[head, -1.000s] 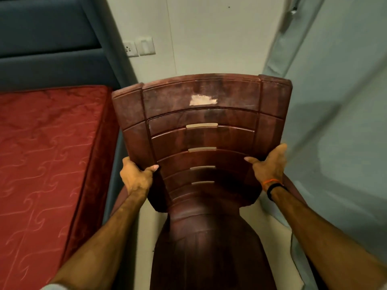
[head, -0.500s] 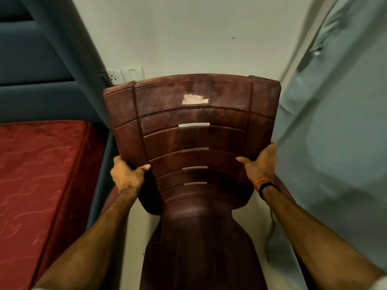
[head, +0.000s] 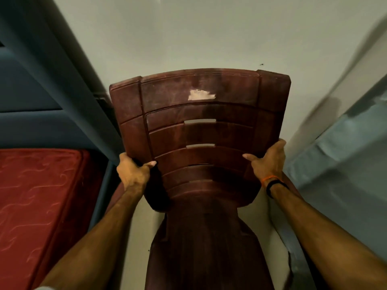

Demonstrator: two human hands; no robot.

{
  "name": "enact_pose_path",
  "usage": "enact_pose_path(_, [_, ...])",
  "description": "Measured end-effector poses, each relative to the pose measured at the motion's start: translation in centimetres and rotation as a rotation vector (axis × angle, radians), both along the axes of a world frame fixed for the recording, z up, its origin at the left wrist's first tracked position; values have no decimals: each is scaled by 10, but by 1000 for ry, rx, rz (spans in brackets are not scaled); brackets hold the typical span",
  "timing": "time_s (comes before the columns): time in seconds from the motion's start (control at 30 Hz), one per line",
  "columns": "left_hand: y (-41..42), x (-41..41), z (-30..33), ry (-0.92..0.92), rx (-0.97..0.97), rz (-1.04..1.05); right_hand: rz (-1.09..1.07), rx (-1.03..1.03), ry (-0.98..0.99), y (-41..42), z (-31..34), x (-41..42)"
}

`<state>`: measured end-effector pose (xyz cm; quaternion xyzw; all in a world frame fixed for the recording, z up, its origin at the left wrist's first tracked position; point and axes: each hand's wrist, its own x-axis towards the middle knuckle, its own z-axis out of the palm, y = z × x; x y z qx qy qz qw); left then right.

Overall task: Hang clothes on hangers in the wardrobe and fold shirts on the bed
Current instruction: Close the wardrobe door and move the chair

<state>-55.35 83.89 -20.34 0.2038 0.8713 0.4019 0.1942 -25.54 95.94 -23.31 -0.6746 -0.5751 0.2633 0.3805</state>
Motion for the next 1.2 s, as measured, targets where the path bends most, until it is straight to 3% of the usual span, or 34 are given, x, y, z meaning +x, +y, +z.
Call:
enact_pose_path(0.33, [92, -34, 0, 20, -10, 9, 8, 27, -22, 88, 1, -32])
enact_pose_path(1.2, [131, -58, -9, 32, -12, 11, 9, 36, -32, 123, -2, -52])
